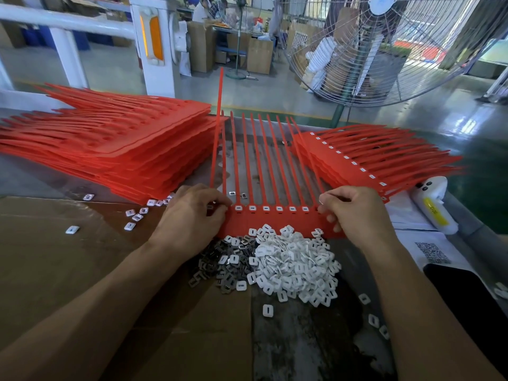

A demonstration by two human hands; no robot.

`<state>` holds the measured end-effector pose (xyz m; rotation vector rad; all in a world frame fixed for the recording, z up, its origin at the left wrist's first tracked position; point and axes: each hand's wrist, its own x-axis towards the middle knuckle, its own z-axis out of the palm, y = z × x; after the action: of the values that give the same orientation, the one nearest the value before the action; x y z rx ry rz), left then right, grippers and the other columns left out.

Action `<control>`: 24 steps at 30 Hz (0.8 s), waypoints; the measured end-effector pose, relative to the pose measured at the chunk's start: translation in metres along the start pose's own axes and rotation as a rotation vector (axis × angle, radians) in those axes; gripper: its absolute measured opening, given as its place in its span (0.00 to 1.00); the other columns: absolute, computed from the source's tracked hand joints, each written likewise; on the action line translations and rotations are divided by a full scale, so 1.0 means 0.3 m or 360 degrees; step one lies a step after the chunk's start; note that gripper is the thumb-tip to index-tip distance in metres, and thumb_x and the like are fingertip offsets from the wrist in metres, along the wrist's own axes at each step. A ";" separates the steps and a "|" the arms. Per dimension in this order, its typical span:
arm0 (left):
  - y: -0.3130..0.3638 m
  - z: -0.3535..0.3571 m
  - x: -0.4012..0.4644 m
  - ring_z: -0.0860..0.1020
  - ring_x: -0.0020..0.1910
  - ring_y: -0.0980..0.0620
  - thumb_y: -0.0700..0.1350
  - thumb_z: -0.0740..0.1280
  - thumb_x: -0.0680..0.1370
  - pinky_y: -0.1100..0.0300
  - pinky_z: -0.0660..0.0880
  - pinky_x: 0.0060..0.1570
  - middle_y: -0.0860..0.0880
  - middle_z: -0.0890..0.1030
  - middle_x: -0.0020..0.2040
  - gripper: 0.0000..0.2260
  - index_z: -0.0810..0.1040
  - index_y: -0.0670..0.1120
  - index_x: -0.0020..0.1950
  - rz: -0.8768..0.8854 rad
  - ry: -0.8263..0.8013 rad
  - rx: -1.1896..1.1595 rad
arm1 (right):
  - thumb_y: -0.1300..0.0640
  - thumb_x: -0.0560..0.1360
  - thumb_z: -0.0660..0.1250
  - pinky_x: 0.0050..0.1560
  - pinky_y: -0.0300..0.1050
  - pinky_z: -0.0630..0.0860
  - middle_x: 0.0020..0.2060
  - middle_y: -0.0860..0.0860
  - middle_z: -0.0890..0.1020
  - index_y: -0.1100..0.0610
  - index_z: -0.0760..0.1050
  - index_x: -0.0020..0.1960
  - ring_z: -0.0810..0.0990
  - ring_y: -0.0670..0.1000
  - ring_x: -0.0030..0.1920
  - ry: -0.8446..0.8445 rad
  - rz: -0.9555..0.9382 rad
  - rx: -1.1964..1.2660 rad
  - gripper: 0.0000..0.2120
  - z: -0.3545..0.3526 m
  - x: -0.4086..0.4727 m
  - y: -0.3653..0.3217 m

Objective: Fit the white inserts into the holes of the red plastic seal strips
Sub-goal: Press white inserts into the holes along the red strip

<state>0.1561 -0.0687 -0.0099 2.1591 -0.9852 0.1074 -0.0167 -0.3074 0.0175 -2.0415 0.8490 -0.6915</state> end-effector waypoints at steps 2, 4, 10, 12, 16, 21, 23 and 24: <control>-0.003 0.001 -0.001 0.68 0.58 0.57 0.49 0.68 0.80 0.60 0.65 0.55 0.60 0.78 0.53 0.07 0.84 0.58 0.55 -0.0001 0.0002 0.0001 | 0.57 0.79 0.71 0.28 0.37 0.73 0.34 0.45 0.86 0.51 0.83 0.44 0.78 0.40 0.27 0.0059 0.0033 0.0010 0.06 0.010 -0.002 0.000; -0.004 0.001 -0.001 0.69 0.58 0.57 0.50 0.68 0.80 0.58 0.66 0.55 0.60 0.78 0.53 0.07 0.83 0.58 0.55 0.0001 -0.0002 0.0008 | 0.55 0.79 0.71 0.34 0.39 0.72 0.33 0.44 0.86 0.51 0.82 0.44 0.79 0.39 0.28 0.0088 0.0054 -0.0028 0.05 0.015 -0.001 0.005; -0.005 0.002 0.001 0.69 0.57 0.58 0.50 0.68 0.80 0.58 0.66 0.55 0.60 0.77 0.53 0.07 0.83 0.59 0.56 0.0027 0.0006 0.0025 | 0.50 0.78 0.72 0.41 0.44 0.74 0.38 0.46 0.85 0.51 0.83 0.43 0.82 0.46 0.41 0.0061 0.0087 -0.0221 0.07 0.019 0.008 0.011; -0.005 0.003 0.002 0.68 0.55 0.59 0.49 0.68 0.80 0.60 0.66 0.54 0.60 0.77 0.52 0.07 0.84 0.58 0.55 0.0032 0.0019 0.0025 | 0.50 0.79 0.71 0.45 0.47 0.77 0.38 0.47 0.85 0.51 0.83 0.43 0.83 0.49 0.42 0.0047 0.0101 -0.0260 0.08 0.027 0.013 0.012; -0.006 0.004 0.003 0.69 0.57 0.58 0.50 0.68 0.80 0.59 0.66 0.55 0.60 0.77 0.53 0.07 0.83 0.59 0.56 0.0015 0.0005 0.0038 | 0.50 0.79 0.71 0.48 0.53 0.80 0.37 0.48 0.84 0.52 0.83 0.42 0.83 0.52 0.42 0.0071 0.0125 -0.0287 0.09 0.038 0.018 0.014; 0.001 0.001 0.003 0.70 0.58 0.56 0.49 0.68 0.80 0.59 0.66 0.56 0.59 0.78 0.54 0.08 0.84 0.58 0.56 0.0010 0.0002 0.0040 | 0.50 0.76 0.73 0.43 0.50 0.78 0.33 0.47 0.83 0.52 0.82 0.38 0.82 0.51 0.38 0.0124 0.0121 -0.0301 0.10 0.044 0.014 0.010; 0.005 -0.001 0.002 0.70 0.59 0.56 0.48 0.69 0.80 0.59 0.67 0.56 0.58 0.79 0.55 0.07 0.84 0.57 0.56 0.0005 0.0001 0.0018 | 0.51 0.75 0.74 0.42 0.51 0.78 0.31 0.47 0.83 0.53 0.82 0.36 0.82 0.51 0.37 0.0152 0.0129 -0.0307 0.11 0.046 0.012 0.010; 0.006 -0.002 0.001 0.70 0.60 0.55 0.48 0.69 0.80 0.58 0.67 0.56 0.57 0.80 0.55 0.07 0.84 0.57 0.56 0.0003 0.0002 0.0008 | 0.51 0.75 0.74 0.43 0.51 0.78 0.31 0.47 0.83 0.53 0.82 0.36 0.82 0.51 0.37 0.0164 0.0135 -0.0312 0.10 0.048 0.012 0.010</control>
<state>0.1552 -0.0692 -0.0081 2.1623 -0.9872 0.1124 -0.0053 -0.3049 0.0081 -2.1429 1.0943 -0.6942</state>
